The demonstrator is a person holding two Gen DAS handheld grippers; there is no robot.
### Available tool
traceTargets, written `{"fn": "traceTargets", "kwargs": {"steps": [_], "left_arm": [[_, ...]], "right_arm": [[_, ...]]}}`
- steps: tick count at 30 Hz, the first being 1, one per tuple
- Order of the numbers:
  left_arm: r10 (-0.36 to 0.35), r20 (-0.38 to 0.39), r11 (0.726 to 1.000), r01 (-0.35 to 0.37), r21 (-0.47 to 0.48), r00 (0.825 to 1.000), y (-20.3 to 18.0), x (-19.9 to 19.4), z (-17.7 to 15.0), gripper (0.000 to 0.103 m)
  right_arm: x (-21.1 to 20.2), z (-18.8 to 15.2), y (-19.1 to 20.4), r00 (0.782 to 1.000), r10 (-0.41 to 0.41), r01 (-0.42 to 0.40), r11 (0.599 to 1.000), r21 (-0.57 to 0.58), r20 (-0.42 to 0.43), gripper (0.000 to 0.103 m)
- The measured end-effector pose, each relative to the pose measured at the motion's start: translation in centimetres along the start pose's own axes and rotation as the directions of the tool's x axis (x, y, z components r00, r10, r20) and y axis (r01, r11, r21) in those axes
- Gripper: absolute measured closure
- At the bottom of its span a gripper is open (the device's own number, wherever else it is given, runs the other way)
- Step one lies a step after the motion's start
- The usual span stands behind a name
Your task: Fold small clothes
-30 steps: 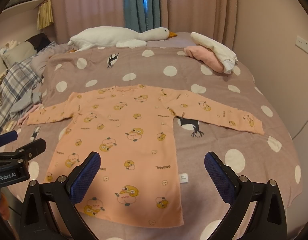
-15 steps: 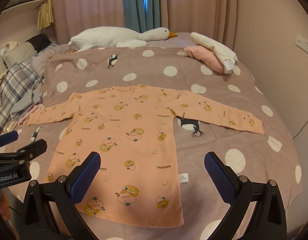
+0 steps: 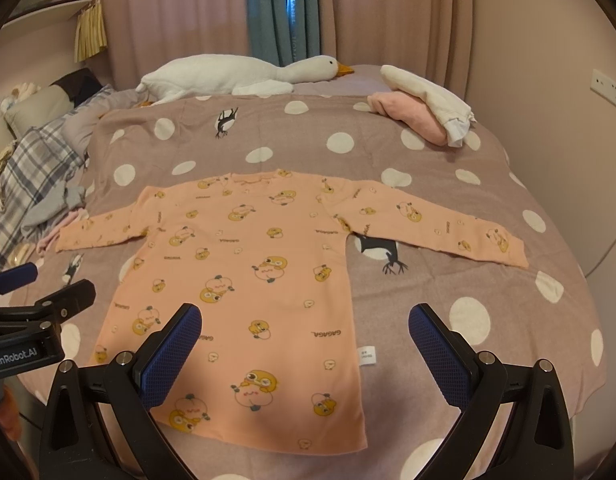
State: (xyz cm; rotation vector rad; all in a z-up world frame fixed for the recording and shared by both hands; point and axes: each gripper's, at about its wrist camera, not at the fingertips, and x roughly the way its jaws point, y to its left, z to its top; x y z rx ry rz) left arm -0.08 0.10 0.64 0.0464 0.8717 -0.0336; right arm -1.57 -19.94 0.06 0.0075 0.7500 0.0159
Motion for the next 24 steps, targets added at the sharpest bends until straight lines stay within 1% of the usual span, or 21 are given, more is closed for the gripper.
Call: {"fn": "traceTargets", "kwargs": {"steps": [24], "left_arm": [[0.001,-0.001,1.0,-0.001,0.002,1.0,-0.08,0.0,0.01,0.0]], "right_arm": [[-0.09,-0.03,-0.03,1.0,0.002,-0.002,1.0,0.002,0.001,0.001]]}}
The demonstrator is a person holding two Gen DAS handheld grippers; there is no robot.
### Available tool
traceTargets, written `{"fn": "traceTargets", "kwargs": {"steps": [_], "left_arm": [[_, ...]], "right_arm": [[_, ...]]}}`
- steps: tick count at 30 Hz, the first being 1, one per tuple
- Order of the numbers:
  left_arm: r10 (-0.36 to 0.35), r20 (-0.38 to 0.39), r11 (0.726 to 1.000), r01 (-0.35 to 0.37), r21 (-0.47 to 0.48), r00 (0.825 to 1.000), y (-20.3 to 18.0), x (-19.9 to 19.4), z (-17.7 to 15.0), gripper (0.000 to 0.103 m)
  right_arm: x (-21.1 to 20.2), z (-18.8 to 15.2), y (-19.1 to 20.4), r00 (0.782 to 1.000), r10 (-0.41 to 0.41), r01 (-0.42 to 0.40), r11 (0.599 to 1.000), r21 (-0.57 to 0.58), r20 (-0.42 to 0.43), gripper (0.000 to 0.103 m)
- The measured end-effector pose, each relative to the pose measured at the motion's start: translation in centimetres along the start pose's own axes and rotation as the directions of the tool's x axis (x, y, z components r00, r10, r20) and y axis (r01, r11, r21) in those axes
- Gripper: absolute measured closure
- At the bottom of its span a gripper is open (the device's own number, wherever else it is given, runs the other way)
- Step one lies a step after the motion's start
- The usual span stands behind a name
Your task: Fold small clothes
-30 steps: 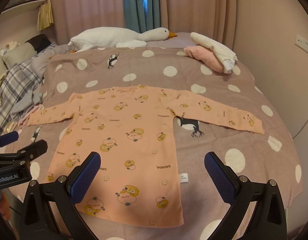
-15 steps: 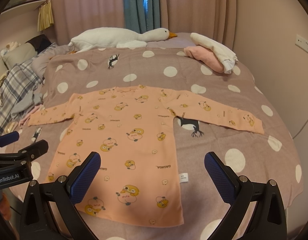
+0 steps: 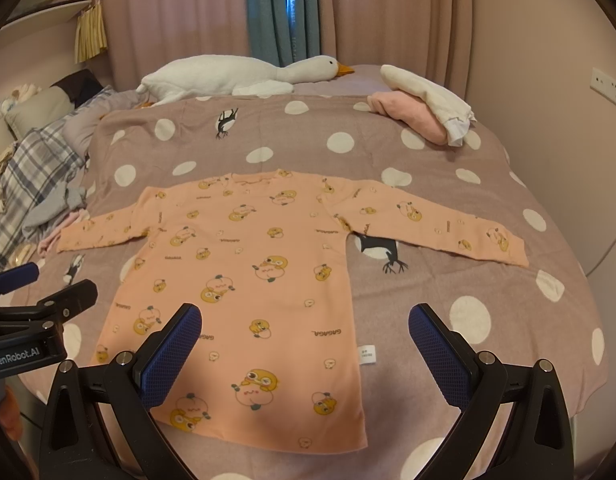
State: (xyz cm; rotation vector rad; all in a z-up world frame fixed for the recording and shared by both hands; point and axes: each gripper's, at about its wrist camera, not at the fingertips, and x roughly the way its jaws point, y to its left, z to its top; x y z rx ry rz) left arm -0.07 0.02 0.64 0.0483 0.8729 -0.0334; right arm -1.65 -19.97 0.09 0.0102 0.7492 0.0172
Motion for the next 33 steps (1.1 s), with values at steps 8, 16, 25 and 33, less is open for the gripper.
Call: {"fn": "traceTargets", "kwargs": {"steps": [8,16,25,33], "left_arm": [[-0.123,-0.079,0.99,0.117,-0.078,0.989,1.0,2.6,-0.1,0.0],[-0.377,-0.173,0.887,0.302,-0.348,0.91,3.6,7.9,-1.6,0.0],[-0.487,-0.101,0.811,0.405,-0.423,0.868,4.3,10.0,-0.4,0.0],[-0.543,0.0,0.77,0.497,-0.401,0.84,3.0,12.0,2.9,0.0]], "right_arm": [[1.0,-0.6,-1.6,0.982,0.186,-0.183,0.974,0.13,-0.01,0.001],[5.3,-3.4,-9.3,0.899,0.434,-0.403,0.767,0.499,0.059,0.001],[7.7,-4.0,-17.8,0.933,0.313,-0.351,0.674,0.65,0.179,0.001],[12.5,-2.1,-24.5,0.966,0.208,-0.254,0.654,0.712,0.153,0.001]]}}
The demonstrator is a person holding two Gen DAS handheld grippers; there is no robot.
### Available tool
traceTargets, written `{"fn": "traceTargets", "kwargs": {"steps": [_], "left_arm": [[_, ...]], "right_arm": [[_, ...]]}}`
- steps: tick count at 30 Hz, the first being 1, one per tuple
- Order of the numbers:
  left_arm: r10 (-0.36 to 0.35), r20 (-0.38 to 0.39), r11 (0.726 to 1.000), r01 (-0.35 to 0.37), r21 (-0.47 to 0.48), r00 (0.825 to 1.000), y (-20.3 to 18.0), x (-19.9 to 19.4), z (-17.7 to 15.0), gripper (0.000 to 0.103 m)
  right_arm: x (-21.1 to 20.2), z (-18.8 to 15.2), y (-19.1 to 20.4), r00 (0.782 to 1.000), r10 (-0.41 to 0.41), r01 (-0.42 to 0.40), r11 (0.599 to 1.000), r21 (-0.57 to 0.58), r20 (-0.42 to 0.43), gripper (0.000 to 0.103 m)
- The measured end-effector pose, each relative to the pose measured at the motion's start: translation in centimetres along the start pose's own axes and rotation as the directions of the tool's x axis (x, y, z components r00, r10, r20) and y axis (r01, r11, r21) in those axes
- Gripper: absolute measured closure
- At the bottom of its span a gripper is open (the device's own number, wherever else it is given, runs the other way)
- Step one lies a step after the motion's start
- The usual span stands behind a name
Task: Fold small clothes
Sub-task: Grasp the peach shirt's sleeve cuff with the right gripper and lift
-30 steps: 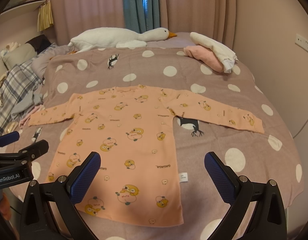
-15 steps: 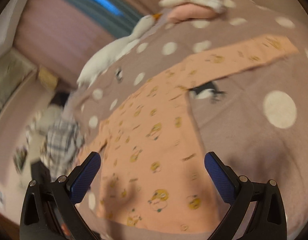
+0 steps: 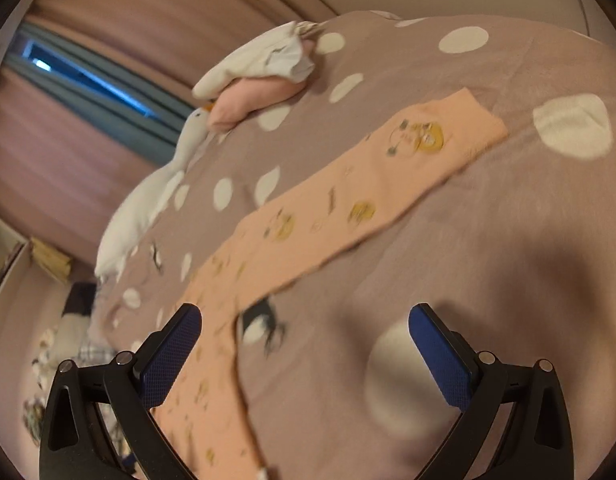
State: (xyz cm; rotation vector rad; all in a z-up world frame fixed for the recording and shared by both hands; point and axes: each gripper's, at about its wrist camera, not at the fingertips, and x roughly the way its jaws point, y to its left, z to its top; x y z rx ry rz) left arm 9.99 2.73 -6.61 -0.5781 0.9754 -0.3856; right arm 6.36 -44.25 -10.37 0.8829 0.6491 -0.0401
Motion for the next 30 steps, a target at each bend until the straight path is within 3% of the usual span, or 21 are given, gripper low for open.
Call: {"fn": "traceTargets", "kwargs": {"steps": [5,12,15,20,22,25,30], "left_arm": [[0.055,-0.038,0.996,-0.052,0.069,0.998,-1.3,2.3,1.7,0.0],[0.063,-0.071,0.997,-0.059,0.053,0.995,-1.3,4.4,3.3,0.0],[0.071,-0.07,0.997,-0.069,0.033,0.995,-1.1,4.9,3.9,0.0],[0.102,-0.047,0.994,-0.1,0.034,0.994,-1.0,4.6,4.3,0.0],[0.114,-0.041,0.993,-0.112,0.04,0.993,-0.8,4.2,4.4,0.0],[0.135,-0.021,0.99,-0.134,0.048,0.991,-0.3,3.4,4.5,0.0],[0.146,0.009,0.988,-0.147,0.041,0.989,0.6,1.7,4.6,0.0]], "right_arm": [[0.9,3.9,-4.0,0.997,0.003,-0.013,0.993,0.119,0.077,0.001],[1.5,5.7,-6.5,0.988,0.004,-0.039,0.974,0.225,0.153,0.001],[1.8,6.6,-7.0,0.984,-0.034,-0.01,0.969,0.246,0.172,0.022],[2.4,7.0,-9.1,0.985,-0.07,0.012,0.942,0.336,0.159,0.077],[2.2,7.0,-9.1,0.984,-0.098,0.041,0.938,0.343,0.15,0.092],[1.3,7.1,-6.5,0.982,-0.087,0.041,0.966,0.254,0.169,0.095],[0.6,7.9,3.4,0.985,-0.038,0.046,0.998,-0.043,0.167,0.095]]}}
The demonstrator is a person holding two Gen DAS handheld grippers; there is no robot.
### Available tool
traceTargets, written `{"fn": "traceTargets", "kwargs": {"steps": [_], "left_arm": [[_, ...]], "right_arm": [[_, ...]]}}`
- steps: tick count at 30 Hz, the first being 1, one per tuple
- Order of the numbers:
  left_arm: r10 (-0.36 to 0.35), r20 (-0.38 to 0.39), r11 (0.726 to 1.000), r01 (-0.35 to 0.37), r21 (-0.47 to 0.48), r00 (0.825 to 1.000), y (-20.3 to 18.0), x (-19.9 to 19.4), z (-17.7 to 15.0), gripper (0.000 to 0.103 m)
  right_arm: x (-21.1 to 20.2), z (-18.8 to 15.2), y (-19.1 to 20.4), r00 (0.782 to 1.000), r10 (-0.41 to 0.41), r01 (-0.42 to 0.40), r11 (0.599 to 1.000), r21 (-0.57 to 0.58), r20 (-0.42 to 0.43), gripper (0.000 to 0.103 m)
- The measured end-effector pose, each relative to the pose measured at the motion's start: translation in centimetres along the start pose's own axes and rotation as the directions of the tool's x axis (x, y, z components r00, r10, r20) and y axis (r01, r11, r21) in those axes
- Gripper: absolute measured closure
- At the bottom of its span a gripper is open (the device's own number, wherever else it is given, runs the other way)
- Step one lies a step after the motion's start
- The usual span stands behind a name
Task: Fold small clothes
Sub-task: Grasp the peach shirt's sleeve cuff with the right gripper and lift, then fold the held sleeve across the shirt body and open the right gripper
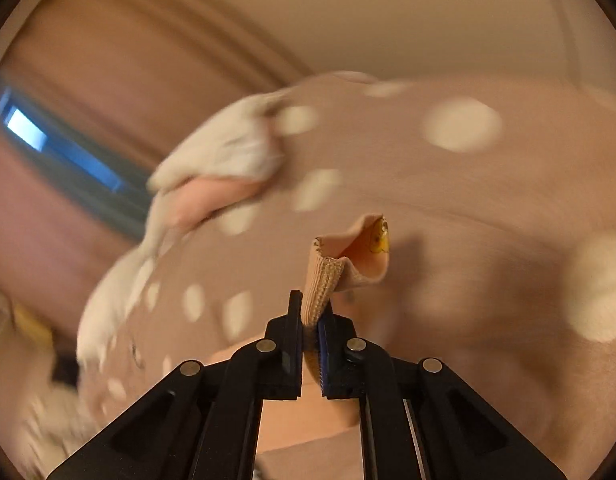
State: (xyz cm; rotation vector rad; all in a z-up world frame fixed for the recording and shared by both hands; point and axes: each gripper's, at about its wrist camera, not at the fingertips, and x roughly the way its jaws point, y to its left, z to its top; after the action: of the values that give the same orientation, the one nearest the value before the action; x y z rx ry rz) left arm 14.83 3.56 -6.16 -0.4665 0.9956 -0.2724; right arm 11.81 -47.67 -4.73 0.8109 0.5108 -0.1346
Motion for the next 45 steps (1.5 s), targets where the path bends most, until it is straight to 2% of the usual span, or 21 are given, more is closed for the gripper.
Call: {"fn": "traceTargets", "kwargs": {"steps": [4,9,10,13,17,19,21,22,23,27,29,30,31,34,36,37,38,40,41,42,45], "left_arm": [[-0.005,0.034,1.0,0.006,-0.014,0.999,1.4,-1.9,-0.2,0.0],[0.011,0.069,0.999,-0.008,-0.047,0.998,3.7,-4.0,-0.3,0.0],[0.018,0.075,0.998,-0.014,-0.055,0.997,4.2,-4.3,-0.3,0.0],[0.033,0.096,0.996,-0.024,-0.092,0.995,6.0,-5.4,-0.2,0.0],[0.062,0.115,0.989,-0.045,-0.143,0.991,8.6,-6.4,0.0,0.0],[0.082,0.118,0.984,-0.062,-0.167,0.99,9.8,-6.7,0.0,0.0],[0.092,0.118,0.98,-0.069,-0.184,0.989,10.8,-6.9,0.1,0.0],[0.096,0.119,0.979,-0.072,-0.193,0.988,11.3,-6.9,0.1,0.0],[0.104,0.118,0.976,-0.079,-0.202,0.988,11.7,-7.0,0.2,0.0],[0.124,0.119,0.973,-0.097,-0.211,0.985,12.6,-7.0,0.6,0.0],[0.126,0.12,0.973,-0.099,-0.208,0.985,12.7,-6.8,1.0,0.0],[0.127,0.122,0.974,-0.1,-0.204,0.984,12.6,-6.8,1.1,0.0],[0.127,0.124,0.975,-0.1,-0.2,0.984,12.5,-6.6,1.3,0.0],[0.115,0.131,0.979,-0.09,-0.181,0.985,12.1,-6.2,2.2,0.0],[0.076,0.14,0.983,-0.051,-0.175,0.987,11.6,-6.0,3.1,0.0],[0.048,0.144,0.985,-0.023,-0.17,0.988,11.2,-5.8,3.7,0.0],[0.022,0.148,0.987,0.002,-0.162,0.989,10.7,-5.6,4.3,0.0],[-0.028,0.145,0.989,0.048,-0.139,0.989,9.3,-4.8,5.4,0.001],[-0.045,0.141,0.99,0.063,-0.126,0.989,8.6,-4.3,5.8,0.001],[-0.06,0.136,0.991,0.075,-0.111,0.989,7.9,-3.8,6.2,0.001],[-0.103,0.103,0.99,0.112,-0.084,0.989,5.7,-1.2,7.4,0.005]], "right_arm": [[0.5,-0.5,9.1,0.997,0.063,-0.069,0.981,-0.182,-0.042,0.095],[1.2,-4.0,19.8,0.986,0.131,-0.161,0.912,-0.377,-0.103,0.095],[2.1,-5.4,22.9,0.982,0.144,-0.183,0.884,-0.43,-0.122,0.095],[3.4,-8.7,27.4,0.976,0.15,-0.211,0.822,-0.529,-0.156,0.095],[5.9,-15.9,32.7,0.97,0.115,-0.231,0.697,-0.679,-0.212,0.095],[7.1,-19.0,34.0,0.97,0.077,-0.225,0.643,-0.732,-0.23,0.095],[9.1,-22.7,34.8,0.97,0.018,-0.211,0.567,-0.796,-0.244,0.095],[10.3,-25.2,34.8,0.967,-0.024,-0.204,0.515,-0.832,-0.252,0.095],[11.2,-26.7,34.6,0.961,-0.054,-0.212,0.489,-0.846,-0.272,0.095],[13.0,-31.4,34.0,0.938,-0.135,-0.24,0.407,-0.881,-0.318,0.095],[13.9,-33.0,33.4,0.918,-0.18,-0.27,0.366,-0.89,-0.353,0.094],[13.9,-33.6,33.3,0.91,-0.196,-0.284,0.351,-0.892,-0.367,0.092],[13.6,-34.0,33.1,0.899,-0.207,-0.304,0.339,-0.891,-0.385,0.084],[11.2,-32.9,32.4,0.874,-0.135,-0.405,0.333,-0.852,-0.468,0.064],[9.0,-30.5,31.7,0.854,-0.03,-0.472,0.379,-0.796,-0.52,0.056],[7.9,-28.4,30.8,0.846,0.035,-0.493,0.43,-0.756,-0.532,0.048],[7.3,-26.8,30.0,0.851,0.062,-0.486,0.472,-0.736,-0.522,0.043],[6.9,-24.6,28.4,0.864,0.08,-0.458,0.533,-0.712,-0.497,0.043],[7.0,-23.0,27.1,0.879,0.074,-0.423,0.574,-0.701,-0.47,0.043],[7.1,-22.5,26.4,0.888,0.064,-0.401,0.594,-0.697,-0.456,0.043],[8.4,-20.5,23.4,0.901,0.003,-0.319,0.684,-0.656,-0.435,0.044]]}}
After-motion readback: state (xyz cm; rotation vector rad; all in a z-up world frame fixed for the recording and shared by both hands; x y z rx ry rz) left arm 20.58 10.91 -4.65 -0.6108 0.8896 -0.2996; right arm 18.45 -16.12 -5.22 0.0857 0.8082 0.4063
